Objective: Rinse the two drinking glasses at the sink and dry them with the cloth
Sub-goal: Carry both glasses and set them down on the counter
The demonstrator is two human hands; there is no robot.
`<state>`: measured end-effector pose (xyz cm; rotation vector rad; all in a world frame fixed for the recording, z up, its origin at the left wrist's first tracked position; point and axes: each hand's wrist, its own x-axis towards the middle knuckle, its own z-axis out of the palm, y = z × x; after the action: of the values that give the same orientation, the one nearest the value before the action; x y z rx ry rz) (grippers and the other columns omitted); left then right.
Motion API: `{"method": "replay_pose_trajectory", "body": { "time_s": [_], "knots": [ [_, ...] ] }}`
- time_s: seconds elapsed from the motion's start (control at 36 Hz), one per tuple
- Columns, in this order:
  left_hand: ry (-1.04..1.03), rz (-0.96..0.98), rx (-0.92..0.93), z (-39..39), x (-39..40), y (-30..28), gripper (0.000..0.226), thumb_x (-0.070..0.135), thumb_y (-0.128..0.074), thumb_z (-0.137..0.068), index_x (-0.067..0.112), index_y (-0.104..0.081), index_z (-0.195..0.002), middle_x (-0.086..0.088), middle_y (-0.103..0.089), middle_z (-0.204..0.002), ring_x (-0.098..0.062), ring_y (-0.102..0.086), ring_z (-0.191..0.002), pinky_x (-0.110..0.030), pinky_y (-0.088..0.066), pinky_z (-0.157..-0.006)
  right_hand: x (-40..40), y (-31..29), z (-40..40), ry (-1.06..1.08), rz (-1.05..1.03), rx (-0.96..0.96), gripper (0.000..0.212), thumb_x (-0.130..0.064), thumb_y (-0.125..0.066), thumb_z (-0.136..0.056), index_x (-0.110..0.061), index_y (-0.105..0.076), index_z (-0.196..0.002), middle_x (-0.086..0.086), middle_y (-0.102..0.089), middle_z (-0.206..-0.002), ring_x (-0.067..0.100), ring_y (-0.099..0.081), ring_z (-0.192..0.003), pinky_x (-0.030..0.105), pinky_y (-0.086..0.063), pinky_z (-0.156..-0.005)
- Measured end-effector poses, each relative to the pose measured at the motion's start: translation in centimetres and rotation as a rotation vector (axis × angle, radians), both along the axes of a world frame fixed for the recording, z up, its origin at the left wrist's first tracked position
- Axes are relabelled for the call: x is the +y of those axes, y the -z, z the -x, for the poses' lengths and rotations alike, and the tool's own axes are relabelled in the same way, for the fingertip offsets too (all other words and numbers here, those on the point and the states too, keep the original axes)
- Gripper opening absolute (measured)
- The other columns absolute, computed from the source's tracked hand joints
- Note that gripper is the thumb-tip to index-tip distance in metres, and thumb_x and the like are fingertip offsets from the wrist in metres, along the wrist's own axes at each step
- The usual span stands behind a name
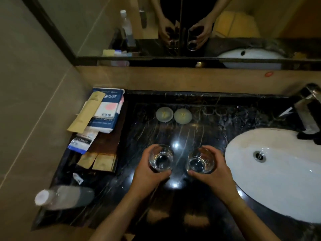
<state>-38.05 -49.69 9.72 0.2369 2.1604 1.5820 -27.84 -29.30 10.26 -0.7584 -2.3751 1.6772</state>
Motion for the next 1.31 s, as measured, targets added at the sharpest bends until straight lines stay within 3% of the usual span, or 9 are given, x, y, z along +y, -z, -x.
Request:
{"method": "replay_pose_trajectory", "body": {
  "time_s": [0.06, 0.11, 0.31, 0.44, 0.61, 0.78, 1.08, 1.17, 1.31],
  "knots": [
    [0.039, 0.004, 0.031, 1.9, -0.1, 0.3, 0.089, 0.005, -0.089, -0.063, 0.063, -0.048, -0.117, 0.028, -0.062, -0.119, 0.004, -0.059, -0.112, -0.011, -0.048, -0.084, -0.6, 0.5, 1.0, 0.023, -0.002, -0.001, 0.086, -0.015, -0.096, -0.053, -0.031, -0.051, -0.125, -0.035, -0.06, -0.112, -0.012, -0.058, -0.105, 0.004, -0.043, -0.085],
    [0.065, 0.0, 0.053, 3.6, -0.2, 0.9, 0.09, 0.006, -0.09, -0.062, 0.064, -0.048, -0.116, 0.028, -0.061, -0.12, 0.004, -0.059, -0.113, -0.008, -0.045, -0.085, -1.1, 1.0, 2.1, 0.046, -0.005, -0.003, 0.088, -0.02, -0.096, -0.052, -0.035, -0.05, -0.126, -0.037, -0.059, -0.115, -0.009, -0.059, -0.107, 0.005, -0.043, -0.088],
    [0.08, -0.04, 0.035, 7.6, 0.4, 2.6, 0.083, 0.002, -0.086, -0.066, 0.057, -0.049, -0.116, 0.029, -0.062, -0.116, 0.003, -0.062, -0.106, -0.011, -0.049, -0.079, -2.1, 2.1, 5.6, 0.147, 0.025, -0.003, 0.086, -0.019, -0.096, -0.055, -0.04, -0.049, -0.123, -0.022, -0.064, -0.114, -0.011, -0.06, -0.103, 0.003, -0.044, -0.083],
    [0.044, -0.068, 0.005, 10.0, 1.8, 3.4, 0.079, -0.003, -0.084, -0.066, 0.045, -0.05, -0.117, 0.033, -0.062, -0.111, 0.008, -0.061, -0.104, -0.007, -0.047, -0.078, -1.5, 2.9, 8.3, 0.134, 0.018, -0.014, 0.086, -0.019, -0.096, -0.056, -0.037, -0.048, -0.126, -0.021, -0.062, -0.118, -0.015, -0.057, -0.105, 0.001, -0.042, -0.086],
    [-0.006, -0.103, 0.048, 13.5, 3.8, 4.8, 0.076, 0.0, -0.086, -0.067, 0.036, -0.05, -0.125, 0.027, -0.063, -0.116, 0.001, -0.06, -0.11, -0.02, -0.05, -0.09, 0.7, 3.8, 11.9, 0.111, 0.003, -0.005, 0.084, -0.016, -0.095, -0.057, -0.038, -0.048, -0.124, -0.02, -0.061, -0.121, -0.011, -0.058, -0.107, 0.004, -0.043, -0.087],
    [-0.026, -0.087, 0.101, 17.3, 6.7, 5.4, 0.081, -0.002, -0.087, -0.064, 0.043, -0.049, -0.12, 0.034, -0.063, -0.111, 0.007, -0.061, -0.106, -0.007, -0.044, -0.083, 3.6, 4.7, 15.9, 0.128, 0.013, 0.026, 0.081, -0.012, -0.093, -0.061, -0.044, -0.046, -0.119, -0.02, -0.062, -0.116, -0.01, -0.059, -0.104, 0.012, -0.048, -0.088],
    [0.037, -0.041, 0.136, 20.8, 10.1, 6.7, 0.076, 0.009, -0.091, -0.063, 0.042, -0.051, -0.119, 0.033, -0.062, -0.112, 0.007, -0.06, -0.106, -0.008, -0.045, -0.085, 6.8, 6.2, 20.7, 0.139, 0.033, 0.06, 0.078, -0.01, -0.09, -0.062, -0.037, -0.046, -0.12, -0.024, -0.06, -0.109, -0.019, -0.057, -0.094, 0.002, -0.043, -0.076],
    [0.045, -0.029, 0.119, 21.2, 10.7, 7.1, 0.077, 0.013, -0.091, -0.063, 0.044, -0.05, -0.121, 0.026, -0.064, -0.114, 0.005, -0.062, -0.105, -0.012, -0.048, -0.085, 6.9, 6.6, 21.1, 0.145, 0.041, 0.074, 0.077, -0.005, -0.09, -0.062, -0.034, -0.047, -0.12, -0.024, -0.059, -0.106, -0.019, -0.057, -0.093, 0.001, -0.042, -0.074],
    [0.043, -0.026, 0.11, 21.3, 11.0, 7.7, 0.076, 0.009, -0.091, -0.064, 0.045, -0.05, -0.118, 0.024, -0.066, -0.113, 0.004, -0.063, -0.104, -0.012, -0.048, -0.085, 6.6, 7.3, 21.3, 0.162, 0.042, 0.076, 0.077, -0.01, -0.092, -0.062, -0.044, -0.046, -0.114, -0.026, -0.061, -0.104, -0.017, -0.058, -0.095, 0.003, -0.043, -0.078]
  ]
}}
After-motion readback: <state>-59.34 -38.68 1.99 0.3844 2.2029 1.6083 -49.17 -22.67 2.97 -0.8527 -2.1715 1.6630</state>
